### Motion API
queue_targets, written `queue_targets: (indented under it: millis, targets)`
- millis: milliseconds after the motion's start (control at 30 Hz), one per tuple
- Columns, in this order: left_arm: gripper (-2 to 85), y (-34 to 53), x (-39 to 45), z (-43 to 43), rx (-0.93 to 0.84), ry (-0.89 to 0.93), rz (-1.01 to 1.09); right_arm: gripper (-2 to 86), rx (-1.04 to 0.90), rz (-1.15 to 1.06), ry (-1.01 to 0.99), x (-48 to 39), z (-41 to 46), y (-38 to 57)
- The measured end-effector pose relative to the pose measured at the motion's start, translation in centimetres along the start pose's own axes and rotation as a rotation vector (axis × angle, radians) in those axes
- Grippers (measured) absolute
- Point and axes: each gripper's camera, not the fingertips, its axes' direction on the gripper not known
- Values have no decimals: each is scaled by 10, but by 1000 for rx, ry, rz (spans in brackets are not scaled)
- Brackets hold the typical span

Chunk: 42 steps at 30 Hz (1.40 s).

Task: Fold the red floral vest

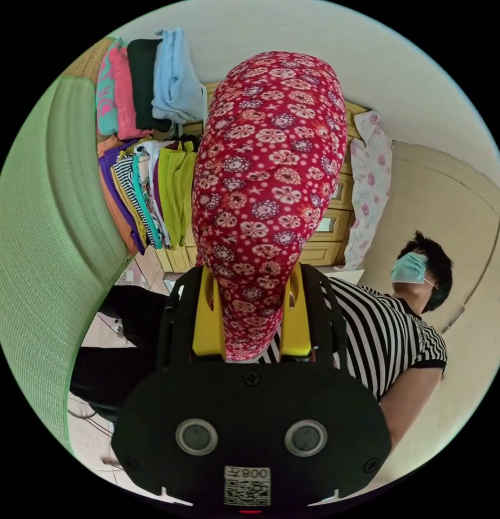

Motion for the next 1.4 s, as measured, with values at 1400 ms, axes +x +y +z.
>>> queue_targets:
  millis: [1400]
  targets:
    - [179, -597, 34, 479, 159, -28, 171, 82, -76, -257, 133, -252, -645, -252]
